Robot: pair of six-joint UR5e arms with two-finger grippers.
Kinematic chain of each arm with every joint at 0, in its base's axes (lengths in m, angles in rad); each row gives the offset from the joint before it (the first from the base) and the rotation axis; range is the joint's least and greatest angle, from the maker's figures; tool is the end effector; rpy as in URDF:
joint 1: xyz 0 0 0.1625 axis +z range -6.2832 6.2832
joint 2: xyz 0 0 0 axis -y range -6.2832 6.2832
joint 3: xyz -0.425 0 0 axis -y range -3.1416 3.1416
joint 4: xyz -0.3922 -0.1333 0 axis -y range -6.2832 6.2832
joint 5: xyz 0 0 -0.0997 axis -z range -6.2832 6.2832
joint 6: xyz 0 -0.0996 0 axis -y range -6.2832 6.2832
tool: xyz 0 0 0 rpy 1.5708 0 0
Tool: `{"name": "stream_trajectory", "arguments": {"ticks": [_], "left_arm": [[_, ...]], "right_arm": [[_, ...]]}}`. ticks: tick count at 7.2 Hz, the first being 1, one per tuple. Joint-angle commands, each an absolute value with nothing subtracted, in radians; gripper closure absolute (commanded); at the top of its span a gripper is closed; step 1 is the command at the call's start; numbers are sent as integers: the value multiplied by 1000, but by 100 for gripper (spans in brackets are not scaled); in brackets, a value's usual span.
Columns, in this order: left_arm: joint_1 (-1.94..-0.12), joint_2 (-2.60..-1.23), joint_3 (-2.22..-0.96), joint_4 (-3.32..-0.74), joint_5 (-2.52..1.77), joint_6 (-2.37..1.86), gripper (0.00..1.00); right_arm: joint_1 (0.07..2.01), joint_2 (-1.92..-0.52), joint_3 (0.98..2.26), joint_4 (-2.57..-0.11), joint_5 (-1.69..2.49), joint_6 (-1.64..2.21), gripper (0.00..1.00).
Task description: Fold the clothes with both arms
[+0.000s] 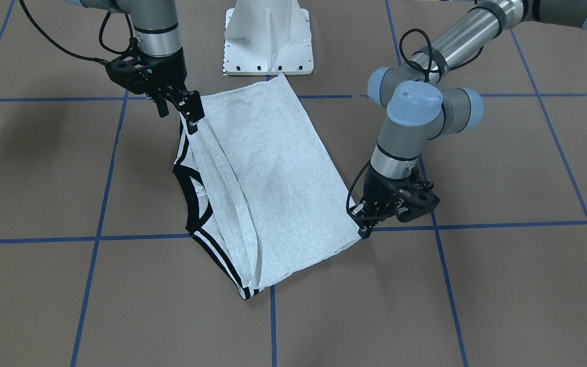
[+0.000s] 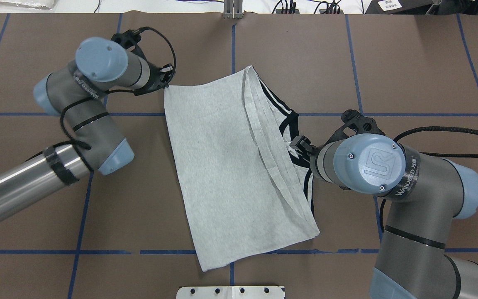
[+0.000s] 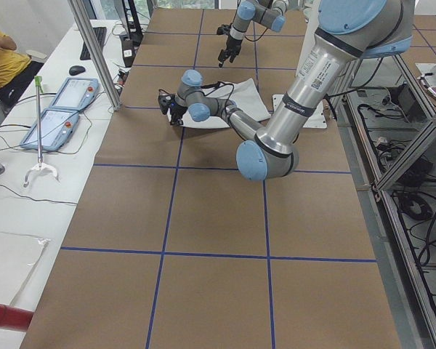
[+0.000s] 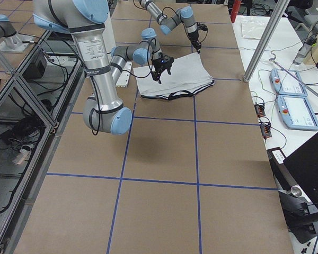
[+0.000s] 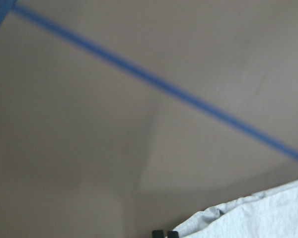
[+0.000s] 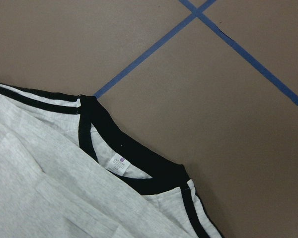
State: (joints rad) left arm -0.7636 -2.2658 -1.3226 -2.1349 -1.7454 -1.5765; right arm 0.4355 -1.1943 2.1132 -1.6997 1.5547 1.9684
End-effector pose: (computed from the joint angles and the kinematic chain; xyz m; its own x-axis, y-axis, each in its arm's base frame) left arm 0.4702 -0.6107 0.2871 0.3803 -0.3719 -0.8468 0.5769 0.8110 -0.0971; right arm -0.4283 -0.3481 0.2452 0.4210 0.6229 0.6593 -0.6456 0.7164 -0.2646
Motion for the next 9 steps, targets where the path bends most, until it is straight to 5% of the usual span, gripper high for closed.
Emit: {"name": "stream_trajectory", "arguments": {"ticks": [1, 3, 6, 9], "left_arm": [[-810, -2470, -992, -2308, -1746, -1575, 100], [-810, -2467, -995, -2329, -1756, -1569, 42], [-819, -2268, -1305, -2318, -1882, -1569, 36], [-825, -2195, -1390, -2318, -1884, -1569, 36]], "right_arm": [[430, -1190, 2112, -1698, 1555, 1971, 0], [430, -1178, 2089, -1698, 1554, 1961, 0], [410, -1120, 2017, -1683, 1554, 1830, 0], [362, -1094, 1955, -1683, 1577, 1441, 0]]}}
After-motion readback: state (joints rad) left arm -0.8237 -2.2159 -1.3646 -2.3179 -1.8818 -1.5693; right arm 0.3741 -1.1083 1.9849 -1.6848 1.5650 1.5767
